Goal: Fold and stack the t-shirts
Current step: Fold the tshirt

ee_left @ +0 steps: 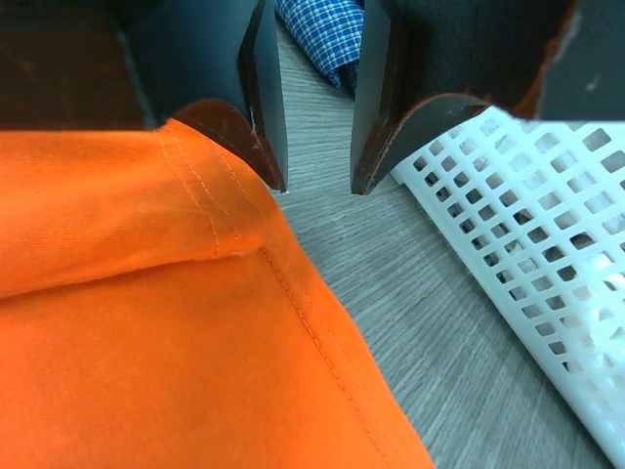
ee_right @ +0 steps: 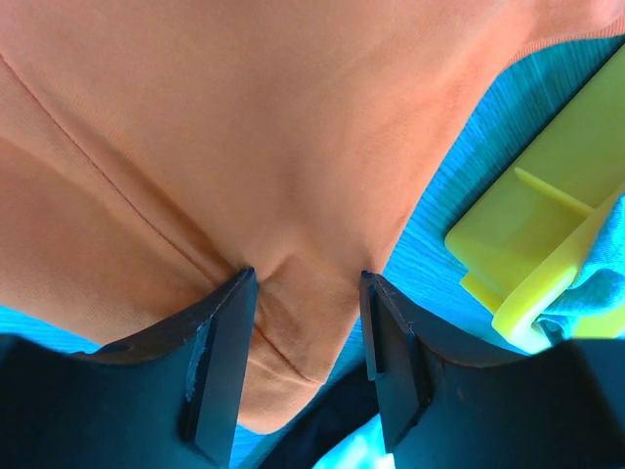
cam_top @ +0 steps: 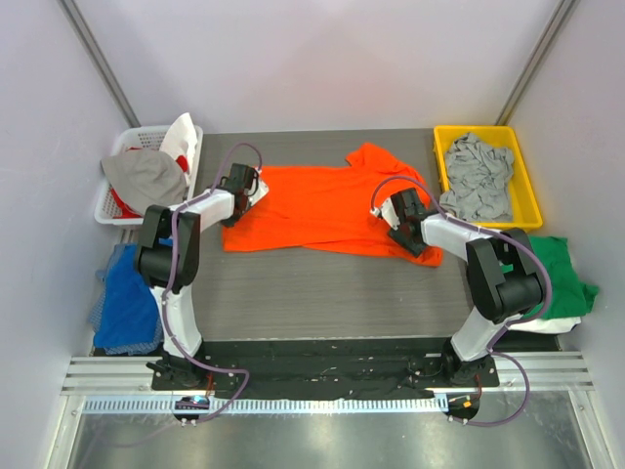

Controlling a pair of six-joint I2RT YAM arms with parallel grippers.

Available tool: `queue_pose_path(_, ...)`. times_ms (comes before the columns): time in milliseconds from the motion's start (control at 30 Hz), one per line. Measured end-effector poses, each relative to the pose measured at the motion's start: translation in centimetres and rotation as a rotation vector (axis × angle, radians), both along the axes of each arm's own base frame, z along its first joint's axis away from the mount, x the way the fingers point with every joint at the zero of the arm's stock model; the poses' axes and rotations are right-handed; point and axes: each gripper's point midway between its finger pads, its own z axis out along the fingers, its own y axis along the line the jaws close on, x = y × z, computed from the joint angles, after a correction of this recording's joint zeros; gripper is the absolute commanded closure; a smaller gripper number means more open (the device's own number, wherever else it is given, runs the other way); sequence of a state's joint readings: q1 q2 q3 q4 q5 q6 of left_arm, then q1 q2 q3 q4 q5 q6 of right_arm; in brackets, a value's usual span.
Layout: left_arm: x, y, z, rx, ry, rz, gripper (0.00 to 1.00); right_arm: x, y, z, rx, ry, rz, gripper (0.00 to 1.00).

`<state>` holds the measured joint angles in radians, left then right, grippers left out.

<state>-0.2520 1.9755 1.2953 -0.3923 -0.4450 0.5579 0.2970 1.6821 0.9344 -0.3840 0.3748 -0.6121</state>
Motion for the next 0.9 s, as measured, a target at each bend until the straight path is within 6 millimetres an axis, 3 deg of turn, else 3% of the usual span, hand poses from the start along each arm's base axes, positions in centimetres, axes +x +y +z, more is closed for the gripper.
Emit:
queue_pose_path(167, -0.1, -0.1, 0.9, -0.011, -0.011, 0.003, 0.63, -0.2, 0.1, 0.1, 0.004, 0.017, -0.001, 0.44)
queue_pose_path(533, -1.8, -2.4, 6.3, -0.183, -0.053, -0.006, 0.62, 0.9, 1.5, 2.0, 0.072, 0.008, -0.018, 0.41)
queue_pose_path(567, -2.1, -2.8, 6.4, -0.198, -0.046, -0.011, 0.62, 1.2, 1.6, 2.3, 0.080, 0.000, -0.021, 0.33)
queue_pose_path(633, -2.4, -3.4, 6.0, -0.222, -0.027, -0.022, 0.61, 1.8, 1.9, 3.0, 0.097, -0.022, -0.029, 0.29)
queue_pose_path(900, -3.5, -5.9, 3.1, -0.319, 0.080, -0.057, 0.60, 4.4, 3.2, 4.2, 0.156, -0.091, -0.043, 0.27)
